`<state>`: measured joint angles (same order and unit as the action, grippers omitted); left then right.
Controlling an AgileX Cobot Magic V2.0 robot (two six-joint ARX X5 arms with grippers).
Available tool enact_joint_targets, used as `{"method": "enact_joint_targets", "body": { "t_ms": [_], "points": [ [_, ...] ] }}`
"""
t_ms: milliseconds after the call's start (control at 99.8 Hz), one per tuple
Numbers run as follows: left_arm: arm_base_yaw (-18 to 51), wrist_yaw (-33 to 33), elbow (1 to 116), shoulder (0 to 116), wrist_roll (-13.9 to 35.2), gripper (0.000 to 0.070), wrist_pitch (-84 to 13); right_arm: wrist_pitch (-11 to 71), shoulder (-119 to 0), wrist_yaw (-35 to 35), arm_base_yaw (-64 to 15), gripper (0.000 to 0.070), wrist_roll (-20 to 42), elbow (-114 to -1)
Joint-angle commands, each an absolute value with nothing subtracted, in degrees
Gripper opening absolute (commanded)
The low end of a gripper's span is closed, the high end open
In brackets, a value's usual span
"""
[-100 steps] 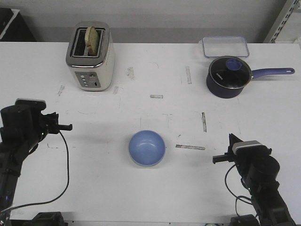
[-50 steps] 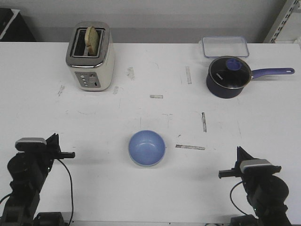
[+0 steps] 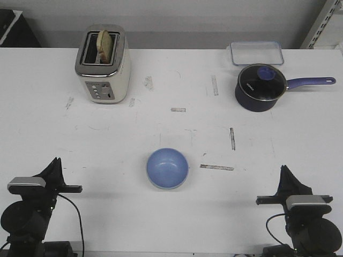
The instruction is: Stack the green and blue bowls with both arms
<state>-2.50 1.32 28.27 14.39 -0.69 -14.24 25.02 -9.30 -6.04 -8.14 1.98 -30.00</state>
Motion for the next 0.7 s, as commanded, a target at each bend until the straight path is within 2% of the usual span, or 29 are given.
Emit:
{"method": "enact_joint_targets", "body": {
  "t_ms": [0,692],
  "points": [
    [-2.57,1.10,28.67,13.78,-0.40,0.0002,-13.58,23.84,-9.32,-6.07,-8.12,0.0000,2.76,-30.30],
    [-2.07,1.10,28.60,11.60,-0.40,0.0002,-13.63,23.57,-9.32,-6.07,-8.12,0.0000,2.76,-30.30]
  ]
}}
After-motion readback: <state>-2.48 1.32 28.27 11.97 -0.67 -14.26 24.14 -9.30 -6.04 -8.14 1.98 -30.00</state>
